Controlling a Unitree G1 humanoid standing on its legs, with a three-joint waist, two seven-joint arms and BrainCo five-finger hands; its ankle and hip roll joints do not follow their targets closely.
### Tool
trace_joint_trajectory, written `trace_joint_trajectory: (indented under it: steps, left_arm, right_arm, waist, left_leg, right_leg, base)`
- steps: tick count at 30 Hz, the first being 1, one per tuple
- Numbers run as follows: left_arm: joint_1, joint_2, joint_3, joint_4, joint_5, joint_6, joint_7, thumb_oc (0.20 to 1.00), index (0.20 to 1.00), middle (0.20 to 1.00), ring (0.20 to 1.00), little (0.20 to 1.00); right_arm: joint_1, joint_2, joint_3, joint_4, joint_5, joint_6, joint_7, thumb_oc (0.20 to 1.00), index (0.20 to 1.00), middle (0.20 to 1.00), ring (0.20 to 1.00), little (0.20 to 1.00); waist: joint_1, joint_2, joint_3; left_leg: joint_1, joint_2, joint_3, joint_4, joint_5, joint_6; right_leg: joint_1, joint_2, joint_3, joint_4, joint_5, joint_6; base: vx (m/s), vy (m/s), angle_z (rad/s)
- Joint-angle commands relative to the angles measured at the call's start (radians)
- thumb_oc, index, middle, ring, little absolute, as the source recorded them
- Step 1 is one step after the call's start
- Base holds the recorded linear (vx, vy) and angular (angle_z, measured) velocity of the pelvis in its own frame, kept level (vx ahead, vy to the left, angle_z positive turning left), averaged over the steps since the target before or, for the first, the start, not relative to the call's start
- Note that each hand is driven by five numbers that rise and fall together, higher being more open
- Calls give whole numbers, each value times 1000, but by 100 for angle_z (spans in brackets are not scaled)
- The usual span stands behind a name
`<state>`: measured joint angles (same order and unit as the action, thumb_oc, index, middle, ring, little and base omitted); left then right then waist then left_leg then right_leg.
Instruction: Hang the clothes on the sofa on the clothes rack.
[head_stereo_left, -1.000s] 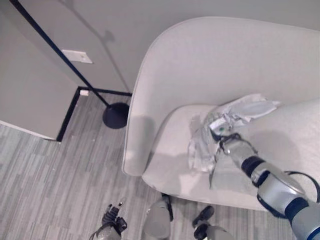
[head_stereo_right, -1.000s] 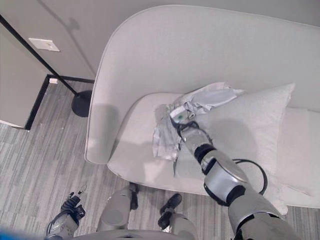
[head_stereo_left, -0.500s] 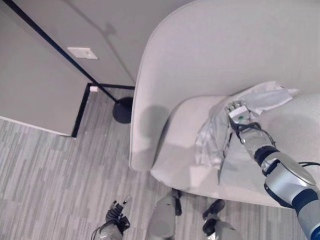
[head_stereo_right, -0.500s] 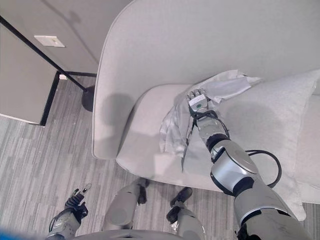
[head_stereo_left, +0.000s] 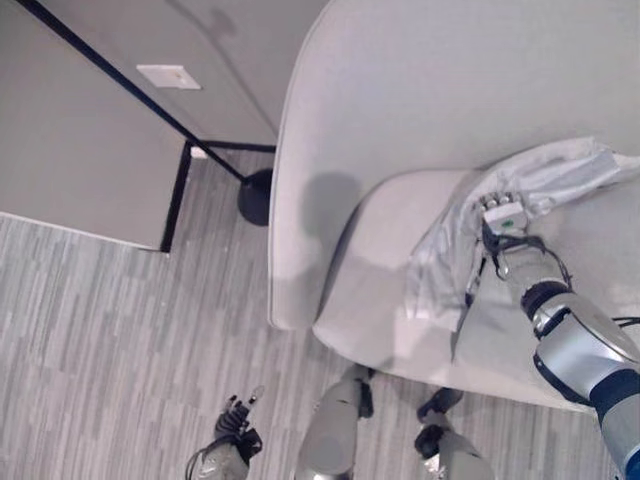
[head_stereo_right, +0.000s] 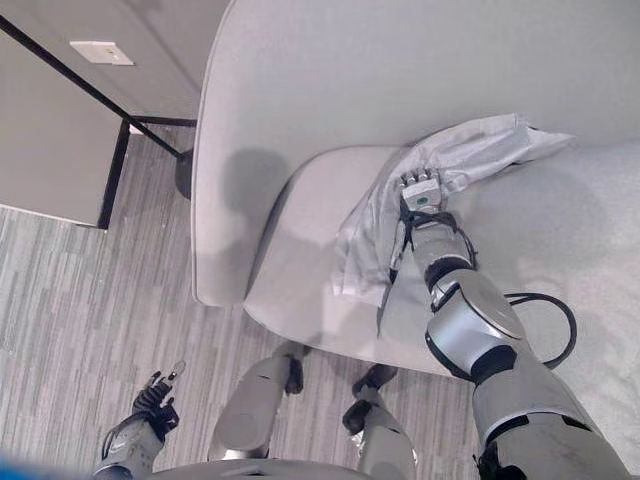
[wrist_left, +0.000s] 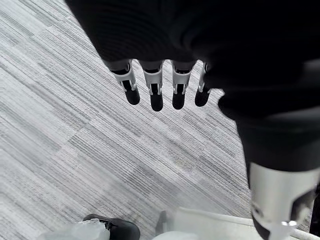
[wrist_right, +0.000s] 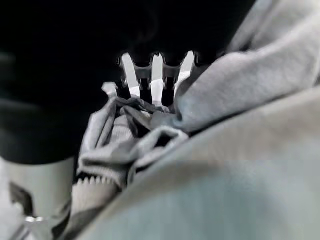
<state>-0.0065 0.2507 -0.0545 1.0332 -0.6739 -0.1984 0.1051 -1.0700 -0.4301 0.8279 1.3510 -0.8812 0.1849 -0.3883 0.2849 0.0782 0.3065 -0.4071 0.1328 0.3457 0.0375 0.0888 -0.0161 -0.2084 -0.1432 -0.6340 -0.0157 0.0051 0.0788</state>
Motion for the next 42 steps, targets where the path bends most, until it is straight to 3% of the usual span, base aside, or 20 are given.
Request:
trace_joint_trajectory:
  steps: [1, 8, 21, 22, 23, 24, 33, 36, 37, 40, 42]
  left_arm:
    - [-33, 82, -78, -9, 51, -24, 20, 1000, 1000, 1000, 1000, 1000]
    - [-49, 99, -110, -15, 102, -23, 37, 1000, 1000, 1000, 1000, 1000]
    - [-72, 104, -100, -41, 65, -44, 37, 1000, 1000, 1000, 1000, 1000]
    - [-70, 101, -102, -44, 64, -46, 38, 1000, 1000, 1000, 1000, 1000]
    - [-70, 101, -101, -45, 65, -47, 38, 1000, 1000, 1000, 1000, 1000]
    - [-68, 101, -102, -46, 66, -48, 36, 1000, 1000, 1000, 1000, 1000]
    - [-55, 90, -76, -17, 122, -46, 37, 1000, 1000, 1000, 1000, 1000]
    - [-50, 89, -71, -2, 160, -43, 41, 1000, 1000, 1000, 1000, 1000]
    - [-51, 94, -60, 18, 201, -38, 46, 1000, 1000, 1000, 1000, 1000]
    - [-62, 95, -58, 68, 256, -33, 51, 1000, 1000, 1000, 1000, 1000]
    - [-48, 95, -86, -48, 253, -43, 74, 1000, 1000, 1000, 1000, 1000]
  right_arm:
    - [-141, -58, -2, 33, 62, 37, -65, 1000, 1000, 1000, 1000, 1000]
    - [-197, -71, 0, -20, 93, 42, -98, 1000, 1000, 1000, 1000, 1000]
    - [-125, -13, 113, 69, -58, 33, 36, 1000, 1000, 1000, 1000, 1000]
    - [-116, -9, 114, 75, -62, 31, 47, 918, 918, 918, 918, 918]
    - [-111, -7, 111, 83, -62, 30, 58, 360, 360, 360, 360, 360]
    - [-104, -6, 106, 88, -56, 27, 69, 200, 200, 200, 200, 200]
    - [15, -15, 42, 63, 41, -2, 51, 200, 200, 200, 200, 200]
    - [63, -10, 29, 10, 62, -8, 31, 200, 200, 200, 200, 200]
    - [120, -11, 9, -62, 87, -20, 8, 200, 200, 200, 200, 200]
    - [229, 9, -31, -145, 124, -38, -9, 200, 200, 200, 200, 200]
    - [280, 10, -61, -169, 151, -36, -24, 200, 200, 200, 200, 200]
  waist:
    - [35, -59, 31]
    - [40, -65, 46]
    - [56, -29, 102]
    - [56, -30, 98]
    - [57, -29, 98]
    - [58, -28, 94]
    - [41, -42, 66]
    - [33, -59, 52]
    - [20, -83, 41]
    - [-4, -116, 26]
    - [-11, -114, 19]
  left_leg:
    - [-99, -37, -4, 122, -49, -30]
    - [-126, -39, -7, 135, -58, -26]
    - [-245, -42, -14, 160, -50, -21]
    - [-255, -42, -14, 163, -50, -20]
    - [-259, -43, -13, 162, -49, -20]
    - [-261, -47, -13, 158, -48, -19]
    - [-218, -56, -6, 130, -49, -18]
    - [-184, -55, -7, 128, -57, -18]
    - [-152, -50, -7, 126, -61, -20]
    - [-99, -43, -2, 130, -71, -20]
    - [-65, -42, -1, 130, -75, -18]
  right_leg:
    - [53, -101, 13, 18, 51, 86]
    - [37, -107, 12, 32, 57, 91]
    - [-57, -114, 7, 46, 69, 99]
    - [-65, -114, 7, 48, 69, 100]
    - [-69, -115, 3, 49, 70, 100]
    - [-72, -116, 0, 49, 70, 102]
    - [-52, -126, -12, 51, 67, 106]
    - [-26, -128, -9, 47, 65, 106]
    - [-9, -130, -3, 51, 60, 104]
    - [24, -138, 8, 65, 45, 94]
    - [47, -145, 4, 74, 36, 89]
  base:
    - [44, 23, 1]
    - [17, 10, 0]
    - [-4, 2, 0]
    - [0, 0, 0]
    - [9, 22, 4]
    - [18, 40, 2]
    - [17, 24, 5]
    - [63, -38, 1]
    - [73, -74, 1]
    - [62, -71, 3]
    - [9, -37, 0]
